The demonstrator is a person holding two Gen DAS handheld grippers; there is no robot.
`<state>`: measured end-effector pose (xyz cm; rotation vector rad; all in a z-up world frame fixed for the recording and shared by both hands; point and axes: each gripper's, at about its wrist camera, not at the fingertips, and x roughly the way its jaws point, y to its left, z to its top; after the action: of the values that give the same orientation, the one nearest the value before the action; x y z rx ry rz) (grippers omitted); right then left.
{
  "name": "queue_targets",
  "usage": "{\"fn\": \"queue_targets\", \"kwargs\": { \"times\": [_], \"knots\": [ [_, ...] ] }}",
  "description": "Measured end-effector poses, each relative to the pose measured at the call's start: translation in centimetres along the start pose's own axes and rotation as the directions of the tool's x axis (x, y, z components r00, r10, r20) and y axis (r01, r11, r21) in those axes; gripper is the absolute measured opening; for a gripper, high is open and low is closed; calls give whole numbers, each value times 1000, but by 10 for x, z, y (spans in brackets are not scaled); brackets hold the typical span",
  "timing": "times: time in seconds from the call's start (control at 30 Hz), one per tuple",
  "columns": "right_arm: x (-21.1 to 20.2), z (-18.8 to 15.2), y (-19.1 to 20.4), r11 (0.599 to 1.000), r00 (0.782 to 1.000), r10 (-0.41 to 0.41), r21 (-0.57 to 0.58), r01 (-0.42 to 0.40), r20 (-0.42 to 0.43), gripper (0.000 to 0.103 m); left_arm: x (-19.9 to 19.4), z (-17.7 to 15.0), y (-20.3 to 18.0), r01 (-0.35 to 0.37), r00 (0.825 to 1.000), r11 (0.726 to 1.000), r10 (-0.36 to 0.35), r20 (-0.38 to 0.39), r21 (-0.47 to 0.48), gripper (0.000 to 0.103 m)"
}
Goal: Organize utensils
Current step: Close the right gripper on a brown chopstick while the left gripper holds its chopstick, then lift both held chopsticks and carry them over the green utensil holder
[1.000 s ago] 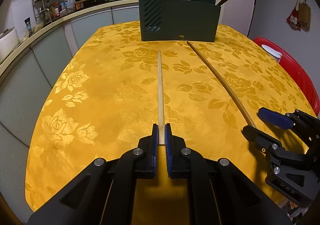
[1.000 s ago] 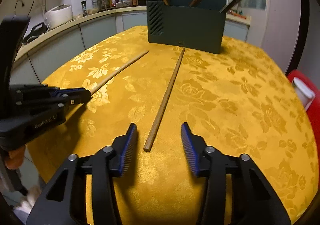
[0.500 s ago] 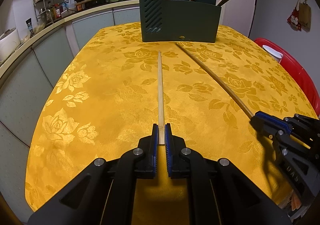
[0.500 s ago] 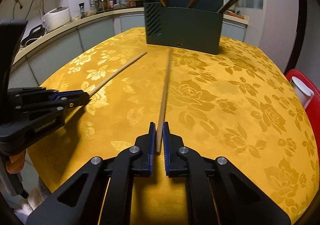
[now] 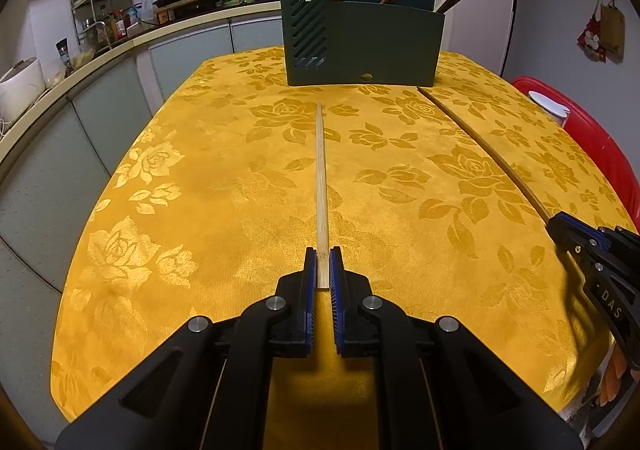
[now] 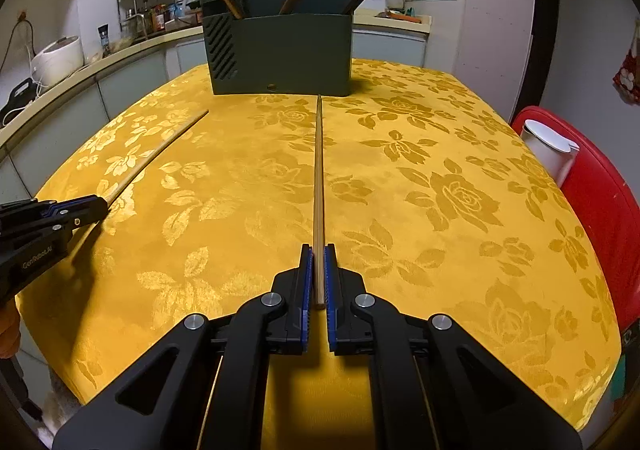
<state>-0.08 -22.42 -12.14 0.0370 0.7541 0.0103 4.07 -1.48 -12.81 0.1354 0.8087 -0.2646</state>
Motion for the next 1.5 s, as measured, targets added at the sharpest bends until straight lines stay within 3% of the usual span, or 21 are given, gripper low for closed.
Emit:
{"fn": "queue_targets", "kwargs": {
  "times": [0.43, 0.77, 0.93, 1.0, 1.03, 1.3, 1.5],
  "knots": [
    [1, -3, -2, 994, 993, 104, 17, -105, 50, 10, -1, -4, 3, 18, 999, 1000, -17, 31, -22, 9],
    [5, -2, -1, 994, 991, 107, -13, -106, 76, 10, 1, -3, 1, 9, 998, 1000, -7, 58, -22, 24],
    [5, -2, 2, 995, 992, 95, -33, -93, 81, 10, 2, -3, 0, -5, 998, 1000, 4, 66, 2, 23],
    [5, -1, 3, 995, 993, 96, -37, -93, 75, 10, 2, -2, -1, 6, 998, 1000, -7, 63, 11, 9],
    [6, -1, 3, 995, 993, 96, -38, -94, 72, 10, 2, -3, -2, 5, 998, 1000, -6, 62, 16, 7],
    [2, 8, -6, 994, 994, 111, 1, -111, 12, 7, -5, 0, -3, -2, 999, 999, 1, 34, 51, 6],
    [-29, 27, -19, 992, 990, 119, 21, -121, 77, 7, -31, 19, 5, 9, 997, 999, -12, 75, 48, 6]
  ]
}}
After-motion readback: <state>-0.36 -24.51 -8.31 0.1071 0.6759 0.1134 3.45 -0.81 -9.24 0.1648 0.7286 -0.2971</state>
